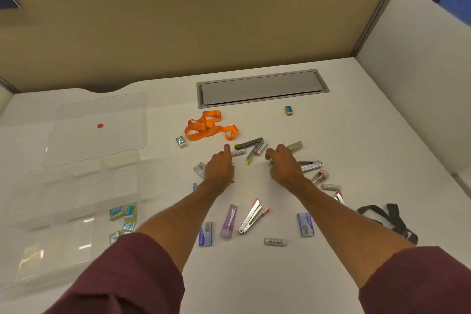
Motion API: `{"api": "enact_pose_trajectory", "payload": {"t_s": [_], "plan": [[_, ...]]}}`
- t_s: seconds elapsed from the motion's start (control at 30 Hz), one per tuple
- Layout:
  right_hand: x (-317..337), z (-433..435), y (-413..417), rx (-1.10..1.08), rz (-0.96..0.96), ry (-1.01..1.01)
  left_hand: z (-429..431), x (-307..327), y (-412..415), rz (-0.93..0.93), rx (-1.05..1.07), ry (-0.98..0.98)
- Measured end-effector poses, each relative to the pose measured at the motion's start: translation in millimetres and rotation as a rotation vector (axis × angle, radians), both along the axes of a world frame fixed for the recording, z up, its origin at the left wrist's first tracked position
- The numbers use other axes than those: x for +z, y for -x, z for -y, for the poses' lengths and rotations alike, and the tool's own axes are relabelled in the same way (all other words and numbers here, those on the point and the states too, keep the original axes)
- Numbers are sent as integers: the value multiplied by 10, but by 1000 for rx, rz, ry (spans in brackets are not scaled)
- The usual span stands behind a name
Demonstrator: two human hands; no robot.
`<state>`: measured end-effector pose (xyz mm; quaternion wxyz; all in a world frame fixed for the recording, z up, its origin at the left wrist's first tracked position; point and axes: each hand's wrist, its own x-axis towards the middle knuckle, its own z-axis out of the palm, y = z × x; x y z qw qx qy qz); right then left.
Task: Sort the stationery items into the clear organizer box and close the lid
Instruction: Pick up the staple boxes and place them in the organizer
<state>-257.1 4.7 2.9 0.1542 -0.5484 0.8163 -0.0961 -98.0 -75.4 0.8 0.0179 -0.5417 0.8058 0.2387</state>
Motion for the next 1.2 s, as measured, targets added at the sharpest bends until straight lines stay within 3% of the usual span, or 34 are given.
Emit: {"api": "enact_pose_trajectory", "payload": {"t_s": [0.33, 0.8, 1.2], "plan": [[299, 279, -512, 67, 22, 50, 112, 311, -437, -92, -27, 107], [724, 660, -2466, 304, 98, 75, -55, 698, -2166, -138, 125, 212], [533, 450, -3327, 393, 115, -10, -322, 377, -3075, -80, 96, -7]]}}
